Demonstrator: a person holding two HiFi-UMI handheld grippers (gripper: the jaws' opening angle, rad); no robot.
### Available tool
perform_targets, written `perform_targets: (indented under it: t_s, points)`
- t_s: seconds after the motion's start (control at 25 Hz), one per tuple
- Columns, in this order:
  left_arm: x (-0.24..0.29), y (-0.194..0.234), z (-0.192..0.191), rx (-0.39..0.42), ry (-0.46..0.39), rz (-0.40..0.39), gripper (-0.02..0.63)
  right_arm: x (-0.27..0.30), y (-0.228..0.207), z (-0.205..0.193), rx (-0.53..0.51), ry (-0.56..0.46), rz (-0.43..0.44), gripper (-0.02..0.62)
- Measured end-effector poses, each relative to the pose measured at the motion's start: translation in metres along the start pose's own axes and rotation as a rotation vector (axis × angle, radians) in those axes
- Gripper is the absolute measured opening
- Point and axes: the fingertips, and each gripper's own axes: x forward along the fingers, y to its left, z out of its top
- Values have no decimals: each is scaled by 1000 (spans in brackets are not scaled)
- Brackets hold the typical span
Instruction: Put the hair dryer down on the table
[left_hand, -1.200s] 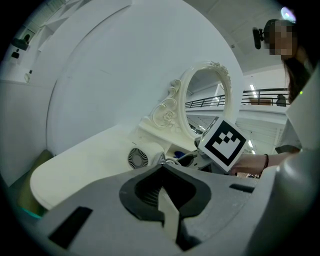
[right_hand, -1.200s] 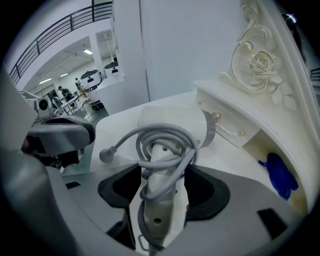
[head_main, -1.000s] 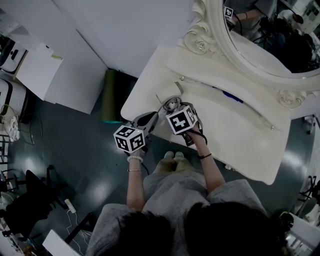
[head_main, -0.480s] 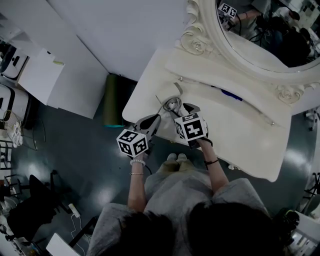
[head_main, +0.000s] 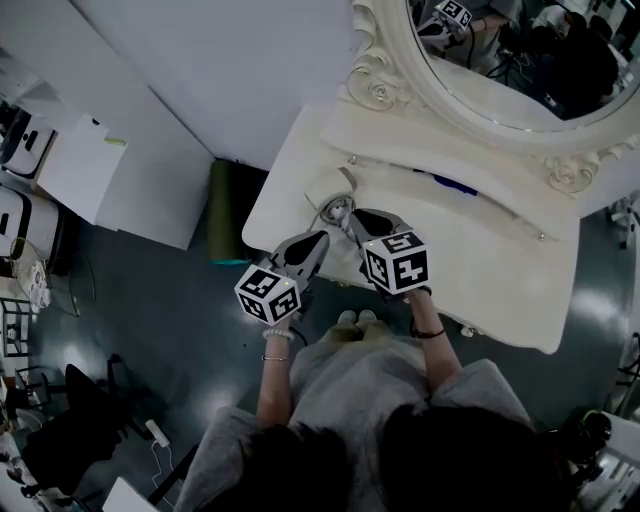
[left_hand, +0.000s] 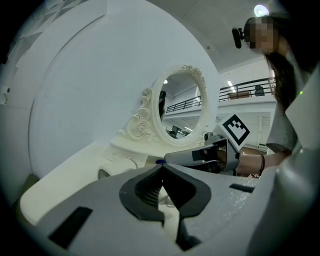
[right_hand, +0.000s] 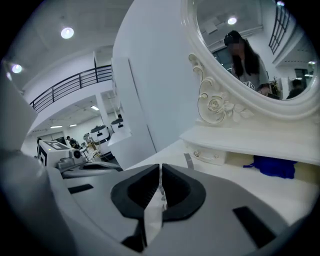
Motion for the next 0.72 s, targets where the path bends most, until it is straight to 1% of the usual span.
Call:
perform_targets:
  t_s: [0.12, 0.36, 0.56, 0.72]
  points:
    - [0, -15, 11, 33, -19, -27, 5, -15, 5, 13, 19, -61, 39, 3]
    - [-5, -40, 28, 85, -39, -63, 5, -44, 15, 36, 56, -182, 115, 2]
    - [-11, -54, 34, 119, -46, -73, 5, -58, 19, 45, 39, -224, 143, 0]
    - [-15, -59, 34, 142, -38, -74, 5, -64, 21, 44, 4, -224, 134, 0]
